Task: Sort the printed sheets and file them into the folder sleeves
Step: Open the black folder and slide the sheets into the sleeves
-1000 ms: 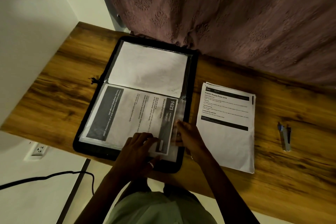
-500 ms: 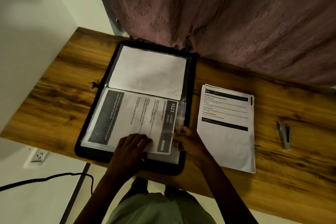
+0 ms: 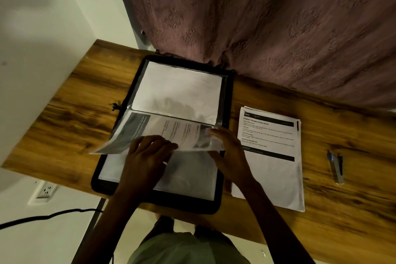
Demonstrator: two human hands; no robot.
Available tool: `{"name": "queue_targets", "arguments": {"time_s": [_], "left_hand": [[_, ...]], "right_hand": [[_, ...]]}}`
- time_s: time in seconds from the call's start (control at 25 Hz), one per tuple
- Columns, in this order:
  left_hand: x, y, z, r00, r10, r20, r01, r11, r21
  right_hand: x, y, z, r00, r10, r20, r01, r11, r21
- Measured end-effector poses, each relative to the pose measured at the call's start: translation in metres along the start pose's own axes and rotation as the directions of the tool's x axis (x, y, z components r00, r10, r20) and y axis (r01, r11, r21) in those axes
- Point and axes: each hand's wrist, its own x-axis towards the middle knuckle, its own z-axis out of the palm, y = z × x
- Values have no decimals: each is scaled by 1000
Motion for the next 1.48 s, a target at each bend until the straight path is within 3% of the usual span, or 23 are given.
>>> {"name": "queue_targets", "arguments": {"time_s": [0.12,0.28,0.44,0.6,0.8,0.92,1.08,1.2,1.48], "left_hand": [[35,-10,-16,995,-23,-101,30,998,63],[82,-49,-25,987,-114,-114,132,977,169],[149,-96,-21,961,-232,-151,260,943,210],[216,-114,0,974,-212,-82,225,950,218],[238,-130,61,954,-294,64,273,934,233],[233,-127,90,899,-376,224,337,921,194],[208,-112,118,871,-321,373,308,947,95],[187,-106,131,872,-294,392,291,954,68],[192,-103,146,862,-353,364,308,935,177]], "right_hand": [[34,-10,-10,990,126,-63,-117,985,125],[78,-4,-20,964,219,-154,-186,961,203],[119,6,-26,932,282,-226,-239,950,200],[154,20,-27,879,373,-296,-341,927,156],[185,41,-17,853,443,-276,-481,872,-87],[200,54,-11,829,506,-238,-543,831,-121],[207,66,-1,773,594,-222,-623,776,-92],[205,66,4,746,638,-190,-654,756,-33],[183,57,-9,788,577,-212,-600,798,-57]]}}
